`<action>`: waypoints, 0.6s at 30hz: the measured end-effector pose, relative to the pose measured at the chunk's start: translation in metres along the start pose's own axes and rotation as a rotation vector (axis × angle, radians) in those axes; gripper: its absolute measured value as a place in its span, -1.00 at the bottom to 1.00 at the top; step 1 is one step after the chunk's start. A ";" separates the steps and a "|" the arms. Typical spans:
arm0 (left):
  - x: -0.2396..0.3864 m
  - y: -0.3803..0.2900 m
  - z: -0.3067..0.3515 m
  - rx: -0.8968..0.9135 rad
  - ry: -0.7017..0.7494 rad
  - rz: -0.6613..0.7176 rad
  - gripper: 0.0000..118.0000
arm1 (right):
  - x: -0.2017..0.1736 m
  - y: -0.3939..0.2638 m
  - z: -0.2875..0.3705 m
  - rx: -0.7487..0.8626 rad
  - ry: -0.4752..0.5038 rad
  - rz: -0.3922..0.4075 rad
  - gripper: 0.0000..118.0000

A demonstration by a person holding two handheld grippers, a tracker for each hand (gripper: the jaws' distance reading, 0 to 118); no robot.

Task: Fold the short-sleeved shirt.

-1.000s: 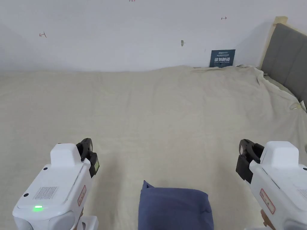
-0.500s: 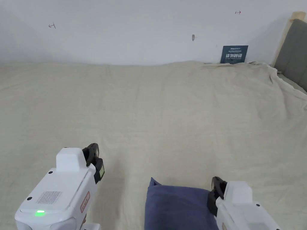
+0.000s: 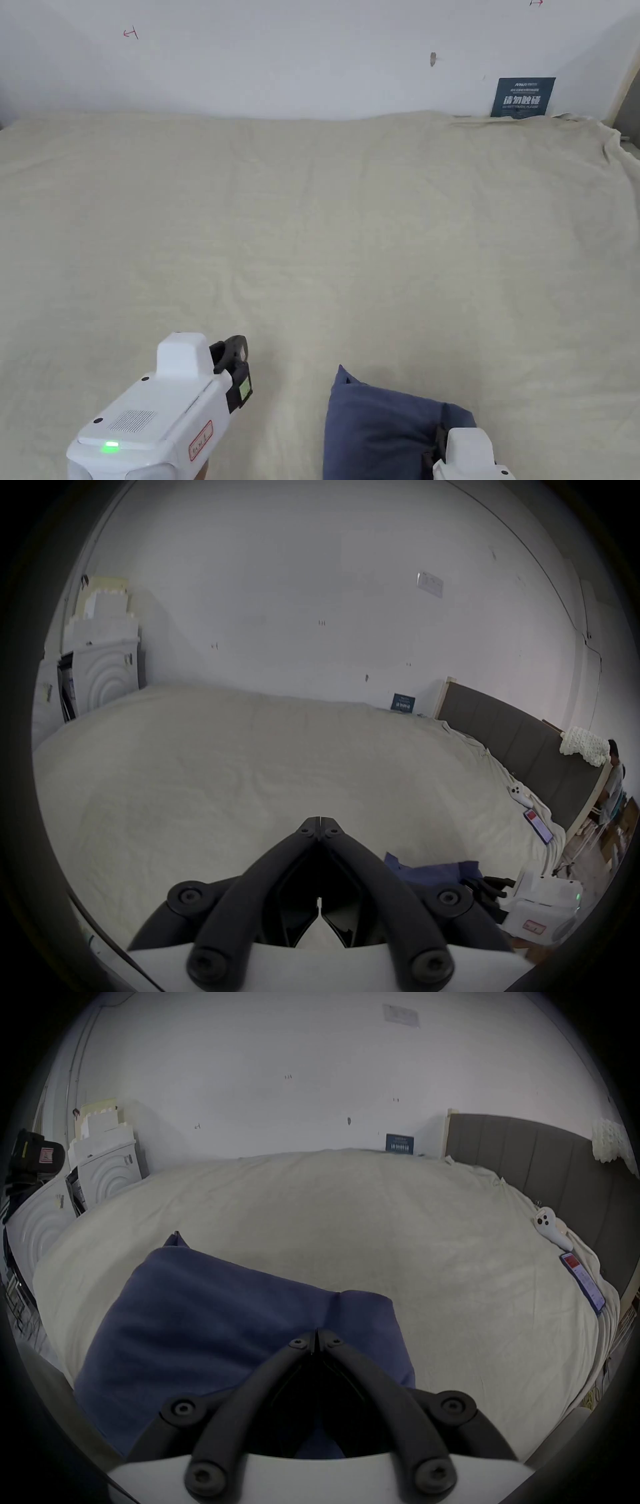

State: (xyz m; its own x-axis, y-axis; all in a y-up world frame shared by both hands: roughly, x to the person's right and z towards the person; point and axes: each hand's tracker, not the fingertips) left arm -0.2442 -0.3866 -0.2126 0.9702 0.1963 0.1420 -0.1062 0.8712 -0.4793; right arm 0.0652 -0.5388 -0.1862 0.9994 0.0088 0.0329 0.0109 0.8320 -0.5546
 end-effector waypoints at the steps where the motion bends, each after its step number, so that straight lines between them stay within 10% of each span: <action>1: 0.000 -0.002 -0.004 -0.018 -0.014 0.011 -1.00 | -0.001 -0.001 -0.001 -0.005 -0.003 -0.002 -1.00; 5: -0.001 -0.005 -0.027 -0.210 -0.130 0.114 -0.79 | -0.002 -0.002 0.000 0.007 -0.007 0.009 -1.00; 13: 0.003 -0.029 -0.094 -0.557 -0.380 0.238 0.57 | 0.002 0.003 0.002 -0.015 0.015 0.007 -1.00; 18: 0.010 -0.046 -0.128 -0.682 -0.442 0.251 0.58 | 0.005 0.005 0.003 -0.023 0.028 -0.002 -1.00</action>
State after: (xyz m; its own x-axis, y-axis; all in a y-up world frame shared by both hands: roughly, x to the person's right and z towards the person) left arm -0.2015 -0.4821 -0.3001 0.7462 0.6286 0.2193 -0.0146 0.3447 -0.9386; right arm 0.0703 -0.5330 -0.1862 0.9999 -0.0090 0.0106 0.0134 0.8188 -0.5739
